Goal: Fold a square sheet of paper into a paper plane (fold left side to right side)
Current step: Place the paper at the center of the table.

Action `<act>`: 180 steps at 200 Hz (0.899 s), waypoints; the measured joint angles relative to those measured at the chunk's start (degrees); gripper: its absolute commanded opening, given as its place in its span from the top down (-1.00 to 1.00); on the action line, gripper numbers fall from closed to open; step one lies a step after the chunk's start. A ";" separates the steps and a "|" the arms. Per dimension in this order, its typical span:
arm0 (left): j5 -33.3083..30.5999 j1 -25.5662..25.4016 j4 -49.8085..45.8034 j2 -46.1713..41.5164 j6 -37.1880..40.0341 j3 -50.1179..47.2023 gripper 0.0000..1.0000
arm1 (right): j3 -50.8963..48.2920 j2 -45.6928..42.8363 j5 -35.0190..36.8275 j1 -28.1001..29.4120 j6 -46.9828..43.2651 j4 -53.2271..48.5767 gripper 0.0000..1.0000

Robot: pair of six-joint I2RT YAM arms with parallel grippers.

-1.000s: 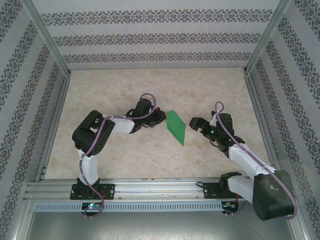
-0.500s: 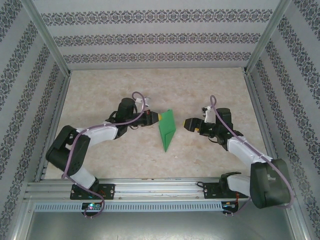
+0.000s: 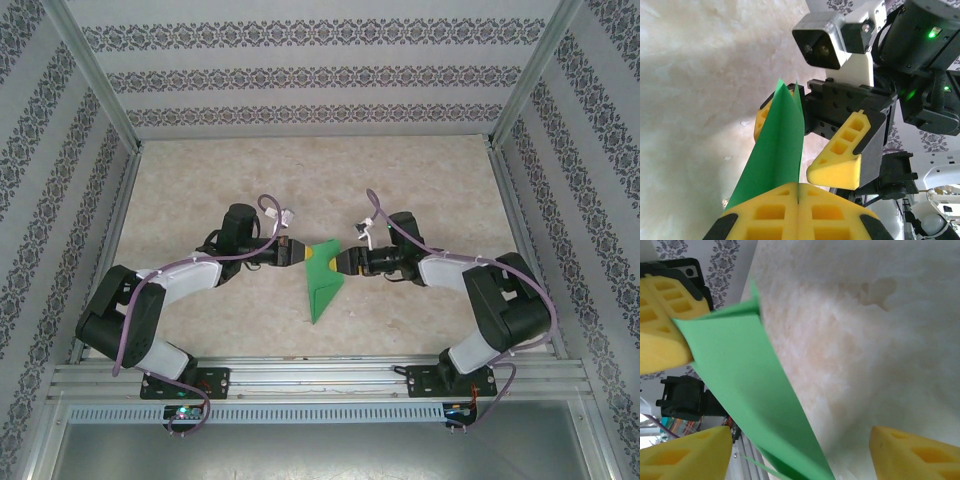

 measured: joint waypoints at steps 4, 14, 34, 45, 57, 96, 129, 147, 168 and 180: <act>-0.04 0.00 -0.31 0.00 0.07 0.00 1.00 | 0.13 0.17 -0.24 0.02 0.07 0.26 -0.24; -0.39 0.00 -1.09 0.00 0.31 -0.02 1.00 | 0.33 0.24 -0.61 0.02 0.31 0.52 -0.16; -1.51 0.02 -2.56 0.00 0.92 -0.02 1.00 | 0.94 0.24 -1.29 0.02 0.31 0.74 -0.01; -1.92 0.13 -3.17 0.00 1.27 -0.02 1.00 | 1.44 0.24 -1.62 0.02 0.24 0.52 0.06; -2.27 0.42 -3.76 0.00 1.46 -0.02 1.00 | 2.05 0.24 -1.70 0.02 0.07 0.35 0.15; -3.32 1.14 -4.70 0.00 1.70 -0.02 1.00 | 3.43 0.35 -1.68 0.02 -0.02 -0.37 0.39; -3.43 1.14 -5.01 0.00 1.73 -0.02 0.82 | 4.28 1.66 -1.22 0.02 -0.09 -1.40 0.86; -3.78 1.14 -5.16 0.00 2.01 -0.02 0.46 | 4.50 2.51 -0.24 0.02 0.26 -2.01 1.00; -6.34 1.33 -7.17 -0.92 3.17 -0.07 0.16 | 4.59 3.30 1.46 0.02 0.46 -3.06 1.00; -8.83 1.60 -9.77 -2.75 4.31 -0.07 0.13 | 4.85 3.65 2.82 0.02 1.14 -3.98 1.00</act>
